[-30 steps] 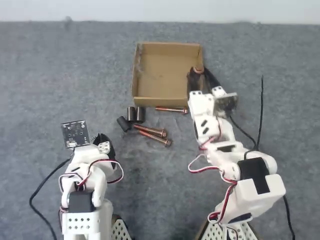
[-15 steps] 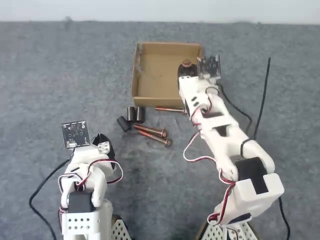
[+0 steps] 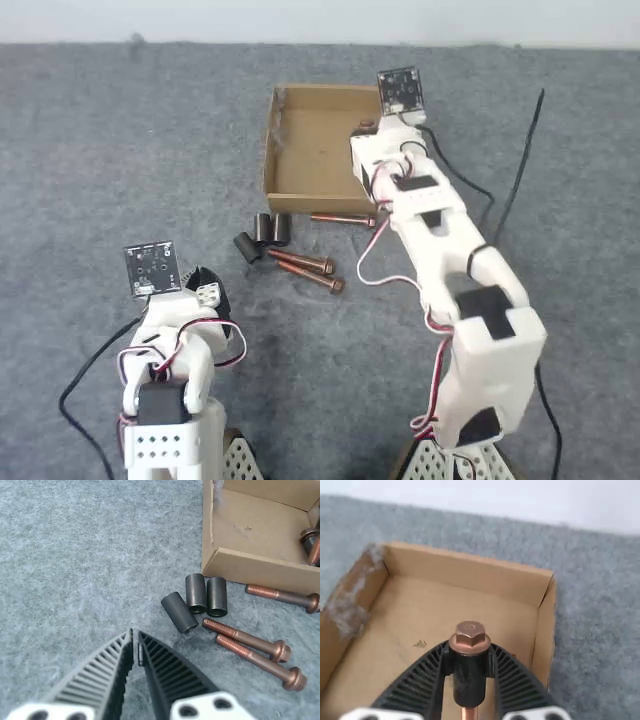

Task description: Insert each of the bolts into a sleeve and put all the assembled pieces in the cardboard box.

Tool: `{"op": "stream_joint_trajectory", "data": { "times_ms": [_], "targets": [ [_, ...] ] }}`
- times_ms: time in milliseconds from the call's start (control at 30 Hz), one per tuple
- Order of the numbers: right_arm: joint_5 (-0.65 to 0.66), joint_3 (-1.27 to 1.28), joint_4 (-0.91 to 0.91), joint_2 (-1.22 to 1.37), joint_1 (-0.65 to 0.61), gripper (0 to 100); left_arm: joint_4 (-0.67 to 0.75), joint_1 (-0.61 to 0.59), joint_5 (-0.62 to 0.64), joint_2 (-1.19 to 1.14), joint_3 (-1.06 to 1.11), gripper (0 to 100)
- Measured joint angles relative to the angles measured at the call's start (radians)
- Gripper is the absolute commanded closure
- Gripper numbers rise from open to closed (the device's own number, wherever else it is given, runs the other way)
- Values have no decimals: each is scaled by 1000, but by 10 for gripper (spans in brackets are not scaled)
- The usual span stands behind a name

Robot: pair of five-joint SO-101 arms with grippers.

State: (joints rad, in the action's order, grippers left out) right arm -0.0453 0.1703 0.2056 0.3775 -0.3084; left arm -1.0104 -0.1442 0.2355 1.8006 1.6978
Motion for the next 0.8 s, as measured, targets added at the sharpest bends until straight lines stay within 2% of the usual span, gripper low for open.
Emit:
{"op": "stream_joint_trajectory", "data": {
  "times_ms": [300, 433, 533, 700, 800],
  "targets": [
    [2, -344, 385, 173, -2, 988, 0, 0, 0, 0, 0, 989],
    [98, -473, 520, 259, 0, 988, 0, 0, 0, 0, 0, 989],
    [130, -542, 580, 302, -2, 975, 0, 0, 0, 0, 0, 989],
    [141, -574, 600, 318, -2, 861, 0, 0, 0, 0, 0, 989],
    [141, -580, 603, 316, -2, 891, 0, 0, 0, 0, 0, 989]
  ]
}}
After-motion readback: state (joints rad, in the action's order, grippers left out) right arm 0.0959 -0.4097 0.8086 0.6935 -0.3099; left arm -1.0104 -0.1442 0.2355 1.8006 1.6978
